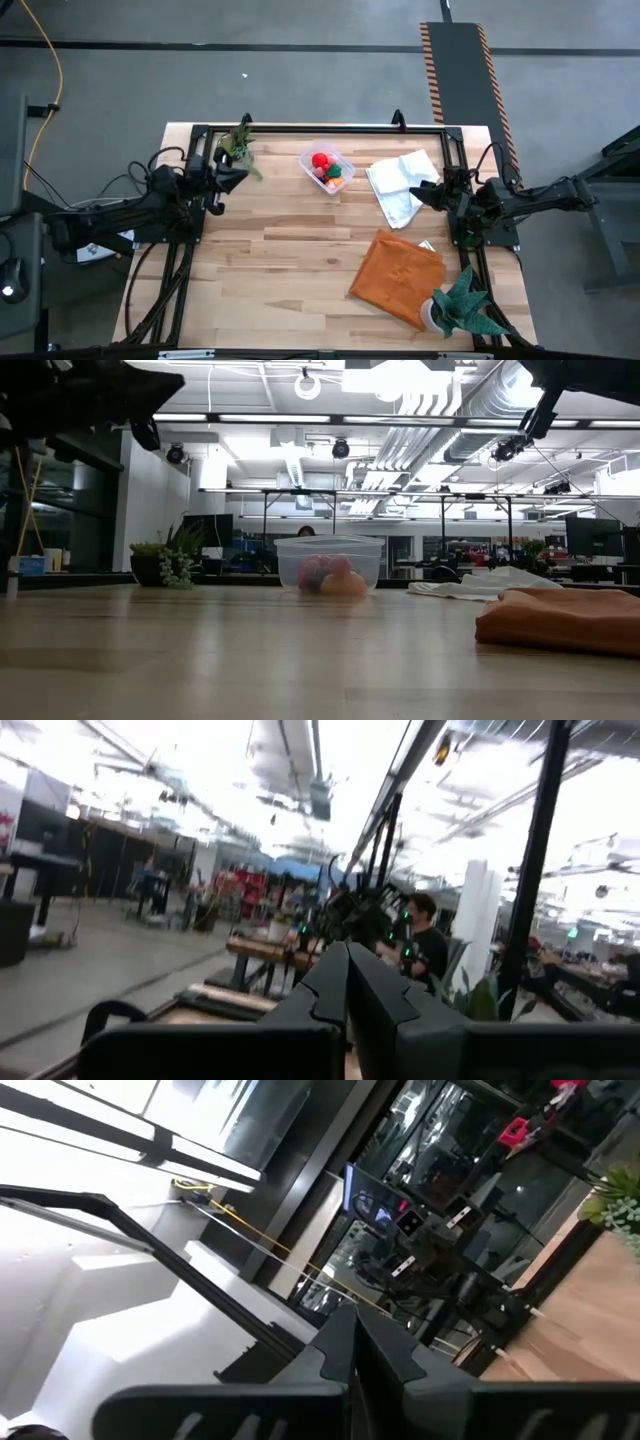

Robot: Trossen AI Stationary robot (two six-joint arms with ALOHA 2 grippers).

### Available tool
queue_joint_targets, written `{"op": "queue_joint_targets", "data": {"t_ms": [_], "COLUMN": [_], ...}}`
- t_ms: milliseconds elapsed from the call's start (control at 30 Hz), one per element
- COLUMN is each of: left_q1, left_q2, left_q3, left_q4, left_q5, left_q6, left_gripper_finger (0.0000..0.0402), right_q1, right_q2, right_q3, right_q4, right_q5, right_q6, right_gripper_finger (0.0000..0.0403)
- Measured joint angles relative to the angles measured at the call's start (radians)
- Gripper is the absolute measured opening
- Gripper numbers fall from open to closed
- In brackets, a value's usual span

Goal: Pick and placing Produce into tupperware
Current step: Return to Home Position

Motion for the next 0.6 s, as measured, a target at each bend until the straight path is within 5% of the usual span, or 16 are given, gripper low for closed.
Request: {"op": "queue_joint_targets", "data": {"t_ms": [200,600], "left_q1": [0.000,0.000], "left_q2": [0.000,0.001], "left_q3": [-0.062,-0.062], "left_q4": [0.079,-0.130], "left_q5": [0.001,0.064], "left_q6": [-0.030,-0.133], "left_gripper_finger": [0.0000,0.0002], "right_q1": [0.000,0.000], "right_q2": [0.000,0.000], "right_q3": [0.000,0.000], "right_q4": [0.000,0.000], "right_q5": [-0.018,-0.021], "right_q6": [0.012,0.008], "right_gripper_finger": [0.0000,0.0000]}}
